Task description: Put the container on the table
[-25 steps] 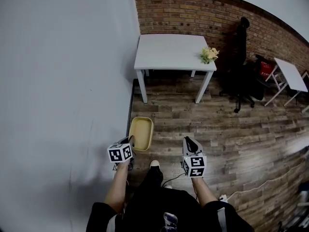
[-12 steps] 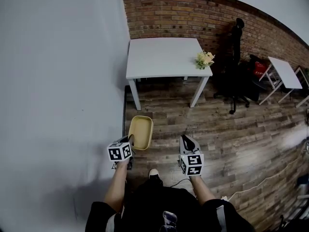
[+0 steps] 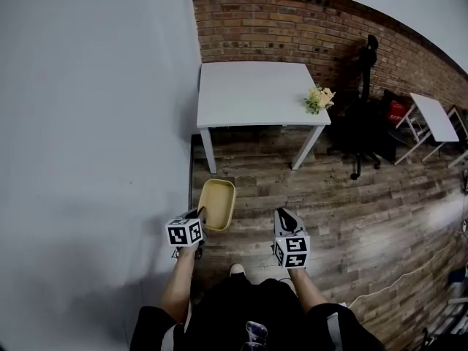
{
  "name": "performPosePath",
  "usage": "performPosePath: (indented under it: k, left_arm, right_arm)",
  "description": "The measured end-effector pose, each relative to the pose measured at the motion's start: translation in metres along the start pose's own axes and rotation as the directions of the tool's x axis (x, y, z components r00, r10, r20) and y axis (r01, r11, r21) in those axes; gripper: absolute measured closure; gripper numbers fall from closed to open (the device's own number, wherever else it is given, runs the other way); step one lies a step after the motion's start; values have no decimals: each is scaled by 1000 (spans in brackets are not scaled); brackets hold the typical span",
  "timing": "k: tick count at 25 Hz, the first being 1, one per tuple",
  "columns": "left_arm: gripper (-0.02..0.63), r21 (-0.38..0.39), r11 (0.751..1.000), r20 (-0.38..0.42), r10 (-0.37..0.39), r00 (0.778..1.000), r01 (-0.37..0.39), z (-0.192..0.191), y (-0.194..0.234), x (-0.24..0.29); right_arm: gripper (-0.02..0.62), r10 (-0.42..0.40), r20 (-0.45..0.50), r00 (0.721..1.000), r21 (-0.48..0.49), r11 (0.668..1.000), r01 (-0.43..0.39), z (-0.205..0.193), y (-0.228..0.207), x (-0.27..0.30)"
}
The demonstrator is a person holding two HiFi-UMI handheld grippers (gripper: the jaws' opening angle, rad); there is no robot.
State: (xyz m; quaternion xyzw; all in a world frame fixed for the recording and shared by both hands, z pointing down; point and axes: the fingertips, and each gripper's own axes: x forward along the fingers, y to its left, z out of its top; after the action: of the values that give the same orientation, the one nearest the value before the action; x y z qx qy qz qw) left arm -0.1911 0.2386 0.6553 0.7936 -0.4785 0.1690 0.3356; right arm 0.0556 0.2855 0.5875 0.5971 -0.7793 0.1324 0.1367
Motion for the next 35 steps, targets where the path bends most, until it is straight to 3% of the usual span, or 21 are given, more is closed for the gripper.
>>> performPosePath:
  k: [19,35]
  left_arm:
    - [591,-31,1000,-16,-3,1000,2,16,34,34]
    - [591,-34,998,-14,49,999,-49,96,53,112]
  right_arm:
    - [569,2,-28,1000,-2,1000,-2,4,3,53]
    - [569,44,-4,999,37,998,-44,45,-49,159]
